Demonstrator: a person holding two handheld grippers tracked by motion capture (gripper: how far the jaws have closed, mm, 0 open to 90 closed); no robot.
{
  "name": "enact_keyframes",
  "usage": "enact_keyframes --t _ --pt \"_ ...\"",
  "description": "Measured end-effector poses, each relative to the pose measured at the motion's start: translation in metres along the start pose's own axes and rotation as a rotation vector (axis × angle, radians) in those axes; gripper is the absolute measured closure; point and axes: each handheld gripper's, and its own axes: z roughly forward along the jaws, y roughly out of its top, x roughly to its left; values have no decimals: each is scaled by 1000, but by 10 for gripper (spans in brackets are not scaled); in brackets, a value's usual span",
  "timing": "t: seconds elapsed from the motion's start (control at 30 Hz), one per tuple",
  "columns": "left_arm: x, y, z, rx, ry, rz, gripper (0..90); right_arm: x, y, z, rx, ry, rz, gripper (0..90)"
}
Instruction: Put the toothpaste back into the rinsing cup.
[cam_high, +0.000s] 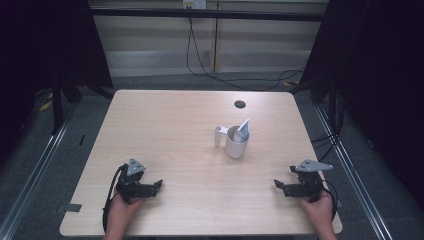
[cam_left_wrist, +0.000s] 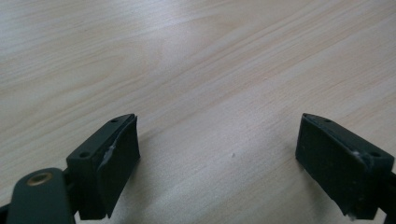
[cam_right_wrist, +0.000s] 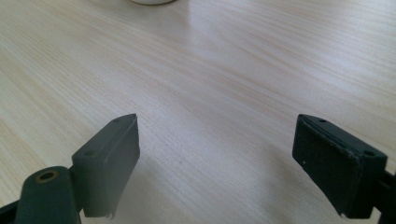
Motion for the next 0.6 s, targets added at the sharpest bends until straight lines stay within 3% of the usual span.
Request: enact_keyframes --t 0.6 --pt "0 0 0 3 0 5 132 7 -1 5 37 3 -53 146"
